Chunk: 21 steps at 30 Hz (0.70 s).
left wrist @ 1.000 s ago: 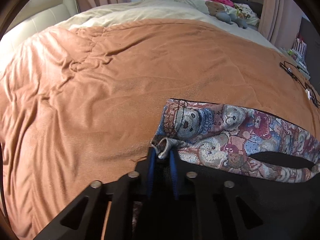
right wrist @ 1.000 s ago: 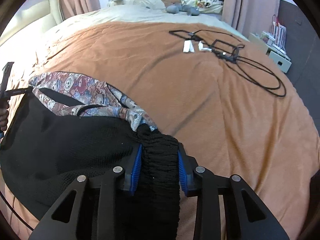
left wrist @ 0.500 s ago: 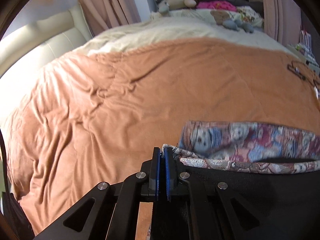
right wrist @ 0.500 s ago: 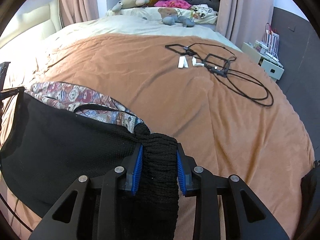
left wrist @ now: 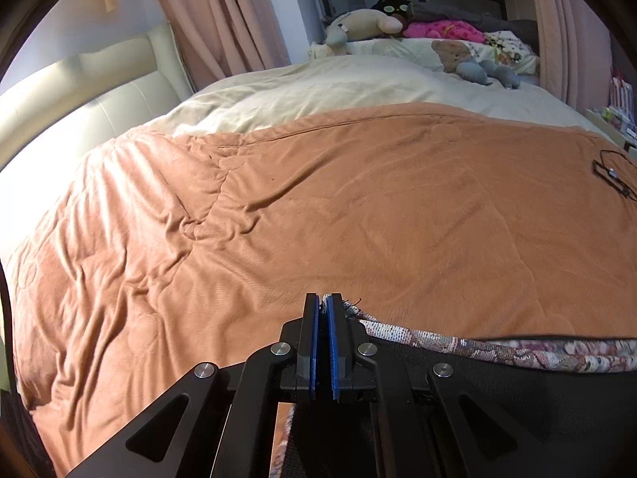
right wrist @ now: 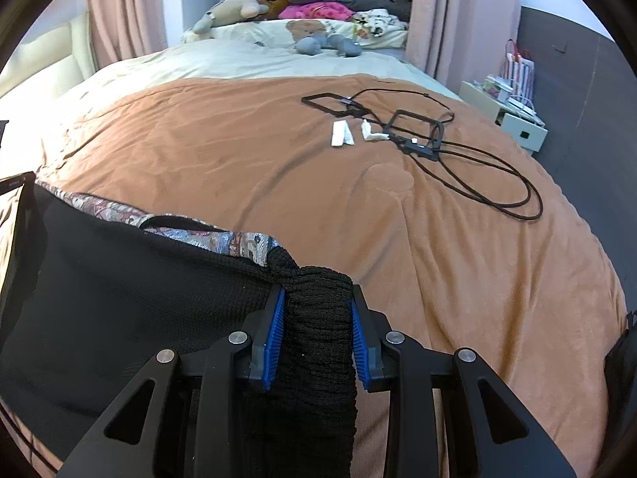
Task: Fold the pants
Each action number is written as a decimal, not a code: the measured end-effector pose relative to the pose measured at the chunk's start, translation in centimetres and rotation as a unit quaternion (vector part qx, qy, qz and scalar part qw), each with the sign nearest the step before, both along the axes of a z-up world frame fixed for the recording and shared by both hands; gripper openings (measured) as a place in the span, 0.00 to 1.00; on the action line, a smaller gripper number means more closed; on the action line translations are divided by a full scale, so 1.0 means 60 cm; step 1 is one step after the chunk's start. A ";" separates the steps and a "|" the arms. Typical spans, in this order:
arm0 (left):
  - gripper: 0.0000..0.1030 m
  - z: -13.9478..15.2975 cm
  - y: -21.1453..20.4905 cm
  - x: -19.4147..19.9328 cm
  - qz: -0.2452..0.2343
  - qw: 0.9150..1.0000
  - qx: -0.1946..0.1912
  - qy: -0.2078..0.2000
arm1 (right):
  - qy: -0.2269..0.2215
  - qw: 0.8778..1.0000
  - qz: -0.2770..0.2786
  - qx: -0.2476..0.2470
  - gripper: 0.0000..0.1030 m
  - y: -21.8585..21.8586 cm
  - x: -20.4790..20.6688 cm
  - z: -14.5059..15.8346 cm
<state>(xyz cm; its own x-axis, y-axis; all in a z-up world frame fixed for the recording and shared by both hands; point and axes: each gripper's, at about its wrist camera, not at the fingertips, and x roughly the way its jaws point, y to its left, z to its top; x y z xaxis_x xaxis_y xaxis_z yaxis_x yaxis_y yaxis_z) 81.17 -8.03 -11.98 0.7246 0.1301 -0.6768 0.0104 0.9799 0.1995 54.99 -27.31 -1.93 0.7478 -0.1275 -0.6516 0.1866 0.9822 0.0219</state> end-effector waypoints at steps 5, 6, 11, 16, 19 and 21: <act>0.13 -0.032 0.003 0.007 0.006 0.999 -0.018 0.046 | -0.003 1.000 0.003 0.021 0.39 -0.004 0.013 -0.014; 0.27 -0.031 0.009 0.003 0.002 0.998 -0.036 0.050 | -0.007 1.000 0.007 0.024 0.52 -0.006 0.009 -0.013; 0.74 0.000 0.033 -0.034 0.003 0.999 -0.044 0.023 | -0.045 0.998 0.018 0.037 0.76 -0.021 -0.027 0.005; 0.75 0.028 0.055 -0.071 -0.007 0.999 -0.042 0.030 | -0.039 0.997 0.031 0.052 0.76 -0.028 -0.065 0.010; 0.75 0.047 0.067 -0.100 -0.017 0.999 -0.041 0.030 | -0.032 0.997 0.038 0.064 0.76 -0.039 -0.090 0.010; 0.75 0.059 0.077 -0.122 -0.022 0.998 -0.047 0.032 | -0.032 0.996 0.039 0.071 0.76 -0.042 -0.107 0.015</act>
<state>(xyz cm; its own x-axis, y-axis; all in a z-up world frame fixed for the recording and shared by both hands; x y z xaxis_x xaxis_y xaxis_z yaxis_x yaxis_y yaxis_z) 73.85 -3.42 -8.46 0.6826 0.0326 -0.7301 0.0641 0.9925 0.1042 48.59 -29.83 -1.02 0.7917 0.0224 -0.6104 0.1044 0.9797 0.1713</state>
